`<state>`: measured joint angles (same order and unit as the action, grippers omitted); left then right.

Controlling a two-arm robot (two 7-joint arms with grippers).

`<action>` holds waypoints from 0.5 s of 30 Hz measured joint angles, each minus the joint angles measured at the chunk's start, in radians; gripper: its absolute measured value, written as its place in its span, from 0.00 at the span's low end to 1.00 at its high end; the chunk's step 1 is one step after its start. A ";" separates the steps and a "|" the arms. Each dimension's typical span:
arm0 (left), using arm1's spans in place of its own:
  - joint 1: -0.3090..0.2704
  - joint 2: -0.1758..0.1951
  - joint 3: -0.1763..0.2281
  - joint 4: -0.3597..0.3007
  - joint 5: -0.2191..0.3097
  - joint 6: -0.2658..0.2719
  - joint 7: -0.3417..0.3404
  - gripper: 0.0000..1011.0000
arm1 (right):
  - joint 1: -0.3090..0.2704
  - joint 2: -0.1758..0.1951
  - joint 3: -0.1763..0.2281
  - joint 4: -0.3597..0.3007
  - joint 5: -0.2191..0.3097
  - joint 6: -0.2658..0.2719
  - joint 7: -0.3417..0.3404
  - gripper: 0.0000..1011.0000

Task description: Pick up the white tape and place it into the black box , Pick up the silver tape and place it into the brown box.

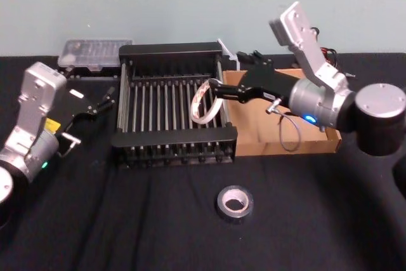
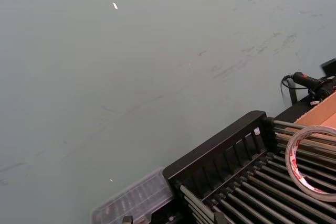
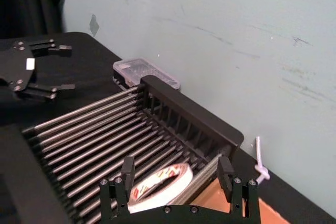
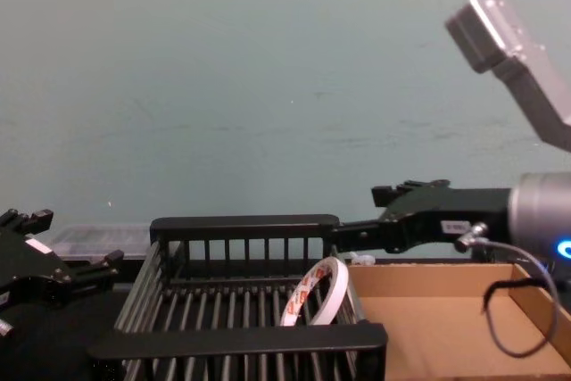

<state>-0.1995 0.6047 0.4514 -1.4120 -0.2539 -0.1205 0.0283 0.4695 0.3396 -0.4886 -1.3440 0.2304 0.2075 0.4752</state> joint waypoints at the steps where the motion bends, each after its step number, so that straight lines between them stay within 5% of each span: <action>1: 0.000 0.000 0.000 0.000 0.000 0.000 0.000 0.99 | -0.007 0.007 0.002 -0.011 0.004 0.004 0.002 0.99; 15: 0.000 0.000 0.000 0.000 0.000 0.000 0.000 0.99 | -0.167 0.169 0.052 -0.243 0.083 0.089 0.030 0.99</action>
<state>-0.1996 0.6047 0.4514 -1.4120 -0.2539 -0.1205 0.0283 0.3022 0.5087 -0.4366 -1.5866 0.3129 0.2962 0.5054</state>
